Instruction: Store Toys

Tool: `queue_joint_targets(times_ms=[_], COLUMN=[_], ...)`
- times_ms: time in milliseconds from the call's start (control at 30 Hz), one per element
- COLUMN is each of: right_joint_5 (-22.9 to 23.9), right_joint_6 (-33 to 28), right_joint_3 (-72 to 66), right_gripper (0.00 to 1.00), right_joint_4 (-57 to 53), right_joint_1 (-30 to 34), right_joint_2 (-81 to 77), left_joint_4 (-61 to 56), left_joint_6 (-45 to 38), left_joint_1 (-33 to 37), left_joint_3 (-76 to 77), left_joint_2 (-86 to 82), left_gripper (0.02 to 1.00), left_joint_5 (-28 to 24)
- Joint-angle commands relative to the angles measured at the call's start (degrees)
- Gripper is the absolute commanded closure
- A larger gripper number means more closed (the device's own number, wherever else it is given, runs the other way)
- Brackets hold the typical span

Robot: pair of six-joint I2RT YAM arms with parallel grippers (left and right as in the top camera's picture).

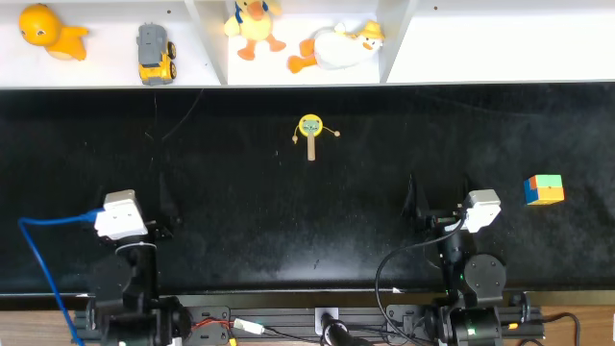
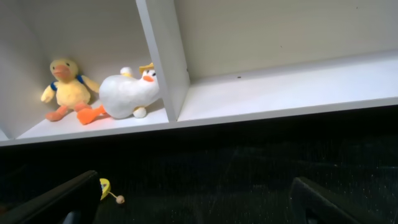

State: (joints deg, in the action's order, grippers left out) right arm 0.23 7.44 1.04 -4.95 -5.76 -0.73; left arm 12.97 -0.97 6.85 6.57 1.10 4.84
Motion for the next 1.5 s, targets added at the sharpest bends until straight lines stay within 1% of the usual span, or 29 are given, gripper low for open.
queue_joint_targets(times_ms=[33,200,233,333,1300,1433,1500], right_joint_5=[-0.2,-0.2,-0.2,-0.2,-0.2,-0.2,-0.2], right_joint_6=[-0.4,-0.4,-0.4,-0.4,-0.4,-0.4,-0.4], right_joint_3=[-0.7,-0.7,-0.7,-0.7,-0.7,-0.7,-0.7], right_gripper=[0.005,0.005,0.005,0.005,0.007,0.005,0.005], right_joint_4=[0.3,0.3,0.3,0.3,0.3,0.3,0.3], right_joint_1=[-0.2,-0.2,-0.2,-0.2,-0.2,-0.2,-0.2], right_joint_2=[0.5,0.5,0.5,0.5,0.5,0.5,0.5], left_joint_4=[-4.1,-6.9,-8.7,-8.8,-8.4,-8.4,-8.4], left_joint_6=[1.4,1.5,1.5,1.5,1.4,-2.1,-2.0], left_joint_1=[0.2,0.2,0.2,0.2,0.2,0.2,0.2], left_joint_3=[-4.2,-5.3,-6.2,-6.2,-6.1,-6.1,-6.1], left_joint_2=[-0.9,-0.9,-0.9,-0.9,-0.9,-0.9,-0.9], left_gripper=[0.020,0.020,0.020,0.020,0.023,0.020,0.020], left_joint_5=[0.3,0.1,-0.3,-2.3,-2.1,-1.7,-1.7])
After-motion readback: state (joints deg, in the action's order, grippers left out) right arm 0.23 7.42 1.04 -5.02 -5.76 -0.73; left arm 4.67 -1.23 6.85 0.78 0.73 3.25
